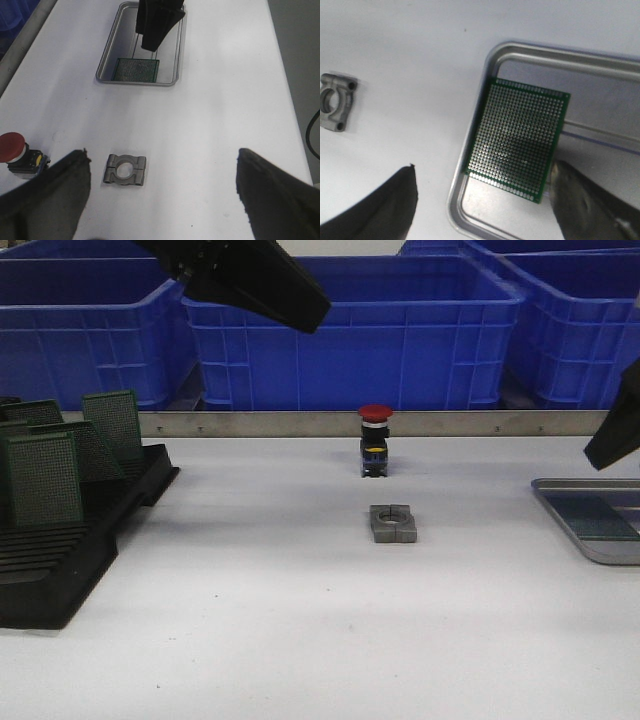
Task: Place circuit board on tray
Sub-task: 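Lower the board onto the silver tray with the right gripper and open, then lower the left gripper into the rack and grasp another green board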
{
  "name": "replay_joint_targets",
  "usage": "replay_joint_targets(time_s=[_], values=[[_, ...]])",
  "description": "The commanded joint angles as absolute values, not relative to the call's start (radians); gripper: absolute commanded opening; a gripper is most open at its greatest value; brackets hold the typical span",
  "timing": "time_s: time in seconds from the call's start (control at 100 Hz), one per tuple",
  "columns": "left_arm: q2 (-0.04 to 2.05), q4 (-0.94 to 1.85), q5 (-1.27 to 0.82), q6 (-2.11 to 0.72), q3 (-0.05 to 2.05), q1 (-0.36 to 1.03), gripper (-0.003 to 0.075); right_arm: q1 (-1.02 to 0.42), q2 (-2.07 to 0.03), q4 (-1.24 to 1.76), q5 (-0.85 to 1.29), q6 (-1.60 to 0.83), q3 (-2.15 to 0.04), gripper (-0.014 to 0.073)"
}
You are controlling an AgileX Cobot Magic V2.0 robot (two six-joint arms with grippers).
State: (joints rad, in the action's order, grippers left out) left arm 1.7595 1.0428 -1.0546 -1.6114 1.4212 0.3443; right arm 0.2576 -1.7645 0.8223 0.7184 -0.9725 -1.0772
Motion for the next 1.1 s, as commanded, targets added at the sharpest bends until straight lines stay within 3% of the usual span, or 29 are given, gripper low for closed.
replay_joint_targets(time_s=[0.0, 0.61, 1.09], values=[[1.71, 1.099, -1.069, -1.595, 1.451, 0.338, 0.0566, 0.261, -1.668, 0.842, 0.745, -0.98, -1.102, 0.0567], [1.669, 0.553, -1.04, -1.582, 1.451, 0.204, 0.0565, 0.082, -1.475, 0.842, 0.773, -1.154, -1.102, 0.0567], [1.669, 0.313, -1.07, -1.57, 1.451, 0.087, 0.0565, 0.076, -1.458, 0.844, 0.764, -1.154, -1.102, 0.0567]])
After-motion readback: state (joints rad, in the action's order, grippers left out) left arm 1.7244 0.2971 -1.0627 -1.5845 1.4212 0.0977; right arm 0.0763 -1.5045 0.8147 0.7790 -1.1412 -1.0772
